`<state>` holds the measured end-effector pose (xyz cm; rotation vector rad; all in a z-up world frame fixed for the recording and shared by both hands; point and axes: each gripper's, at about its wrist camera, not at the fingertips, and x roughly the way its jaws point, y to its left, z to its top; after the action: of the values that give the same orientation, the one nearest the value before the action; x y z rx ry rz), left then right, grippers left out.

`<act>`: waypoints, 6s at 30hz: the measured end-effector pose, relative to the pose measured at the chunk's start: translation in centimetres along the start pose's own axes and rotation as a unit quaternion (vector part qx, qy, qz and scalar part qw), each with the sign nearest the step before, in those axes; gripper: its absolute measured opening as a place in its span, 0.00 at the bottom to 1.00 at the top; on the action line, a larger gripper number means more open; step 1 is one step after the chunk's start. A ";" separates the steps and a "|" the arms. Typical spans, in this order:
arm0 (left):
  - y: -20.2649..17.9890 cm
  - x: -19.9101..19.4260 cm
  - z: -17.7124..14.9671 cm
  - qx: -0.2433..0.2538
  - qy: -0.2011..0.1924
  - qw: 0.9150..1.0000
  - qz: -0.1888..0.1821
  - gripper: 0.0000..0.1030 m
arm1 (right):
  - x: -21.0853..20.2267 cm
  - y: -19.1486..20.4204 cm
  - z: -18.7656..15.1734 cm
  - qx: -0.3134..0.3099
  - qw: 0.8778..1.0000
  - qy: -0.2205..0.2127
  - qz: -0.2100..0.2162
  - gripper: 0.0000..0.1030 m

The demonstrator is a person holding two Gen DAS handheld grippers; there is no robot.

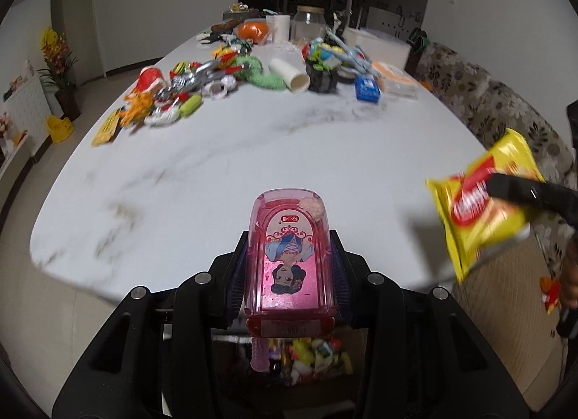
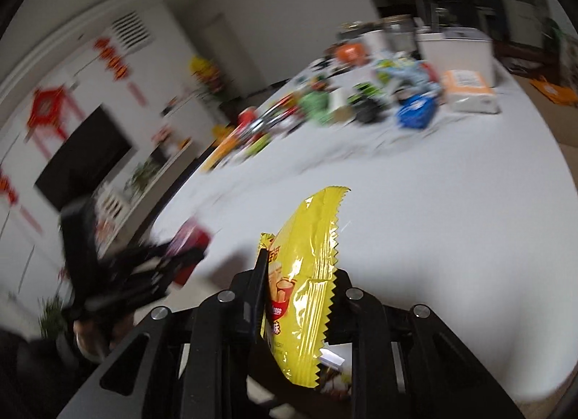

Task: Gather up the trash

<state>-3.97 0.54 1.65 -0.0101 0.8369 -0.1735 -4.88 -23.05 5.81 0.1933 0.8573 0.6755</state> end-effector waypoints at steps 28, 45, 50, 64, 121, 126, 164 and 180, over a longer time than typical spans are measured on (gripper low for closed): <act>2.1 -0.9 -7.3 0.009 0.066 0.997 0.033 0.73 | 1.8 3.9 -7.7 -0.065 0.995 0.047 -0.057 0.61; 4.4 7.5 6.9 -0.058 0.028 0.997 0.034 0.77 | 17.0 -14.9 19.3 0.104 0.953 -0.010 -0.284 0.65; 3.9 10.5 10.2 -0.055 0.022 0.998 0.036 0.77 | 21.2 -15.8 20.2 0.061 0.942 0.025 -0.330 0.44; -4.6 22.0 24.4 -0.002 -0.005 1.000 0.020 0.81 | 8.6 -15.9 8.8 0.037 0.964 0.037 -0.262 0.40; -1.1 4.4 -13.6 0.124 0.126 0.984 -0.020 0.76 | 7.3 3.9 -15.4 -0.052 0.985 0.158 -0.043 0.61; 0.5 7.0 -14.1 0.090 0.159 0.983 -0.001 0.77 | 9.2 2.6 -16.0 -0.034 0.984 0.162 -0.062 0.65; 4.5 14.7 21.2 -0.018 -0.150 0.986 0.071 0.90 | 14.4 -8.4 19.3 -0.009 0.931 -0.173 -0.321 0.95; 5.8 15.8 20.9 -0.044 -0.132 0.986 0.089 0.90 | 15.0 -8.0 18.3 -0.008 0.926 -0.169 -0.338 0.95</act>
<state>22.69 2.53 3.60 -0.0402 0.5756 0.0339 19.59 -18.08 4.93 -0.0112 0.5292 -0.0049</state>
